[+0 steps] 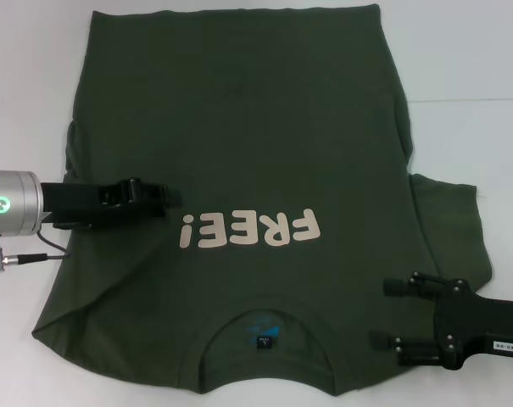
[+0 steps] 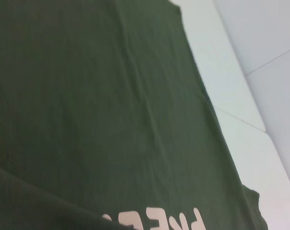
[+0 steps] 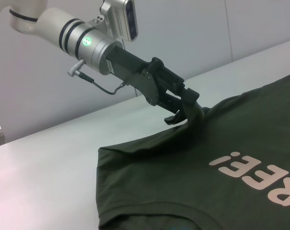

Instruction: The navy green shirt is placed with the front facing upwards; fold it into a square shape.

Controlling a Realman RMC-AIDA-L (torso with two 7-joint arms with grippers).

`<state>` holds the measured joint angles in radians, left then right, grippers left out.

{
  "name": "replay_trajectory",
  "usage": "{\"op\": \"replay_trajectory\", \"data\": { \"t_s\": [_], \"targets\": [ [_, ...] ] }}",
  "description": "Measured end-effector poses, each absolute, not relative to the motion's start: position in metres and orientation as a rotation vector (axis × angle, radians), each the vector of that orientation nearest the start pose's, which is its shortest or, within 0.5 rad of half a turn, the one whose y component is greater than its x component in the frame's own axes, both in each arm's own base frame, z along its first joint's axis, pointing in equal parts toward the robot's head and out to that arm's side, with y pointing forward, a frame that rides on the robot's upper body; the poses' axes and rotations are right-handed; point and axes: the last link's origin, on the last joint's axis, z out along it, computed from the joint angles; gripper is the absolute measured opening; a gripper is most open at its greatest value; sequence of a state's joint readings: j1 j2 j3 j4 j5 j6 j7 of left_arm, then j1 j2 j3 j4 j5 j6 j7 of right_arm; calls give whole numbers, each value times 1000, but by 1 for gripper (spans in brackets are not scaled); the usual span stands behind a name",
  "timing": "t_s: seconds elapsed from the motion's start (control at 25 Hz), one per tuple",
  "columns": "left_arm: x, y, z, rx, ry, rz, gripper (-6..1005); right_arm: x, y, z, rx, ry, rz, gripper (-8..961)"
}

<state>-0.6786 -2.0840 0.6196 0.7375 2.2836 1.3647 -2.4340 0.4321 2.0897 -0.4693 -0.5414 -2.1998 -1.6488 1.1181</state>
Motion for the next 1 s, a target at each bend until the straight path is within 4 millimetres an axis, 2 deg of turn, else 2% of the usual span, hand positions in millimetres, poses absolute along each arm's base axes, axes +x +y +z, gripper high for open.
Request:
{"op": "replay_trajectory", "data": {
  "t_s": [0.32,0.52,0.72,1.0],
  "targets": [
    [-262,379,6,-2183,-1855,-546,571,310,273,-15,-2735,602,691,896],
    [-265,376,2,-2181,-1893,-540,674,310,273,-15,-2734,604,692,895],
    [-259,376,-4,-2196,-1910,-559,778,309,273,-15,-2735,605,692,895],
    [-252,381,-3,-2173,-1932,-627,778,310,273,-15,-2734,608,692,894]
  ]
}}
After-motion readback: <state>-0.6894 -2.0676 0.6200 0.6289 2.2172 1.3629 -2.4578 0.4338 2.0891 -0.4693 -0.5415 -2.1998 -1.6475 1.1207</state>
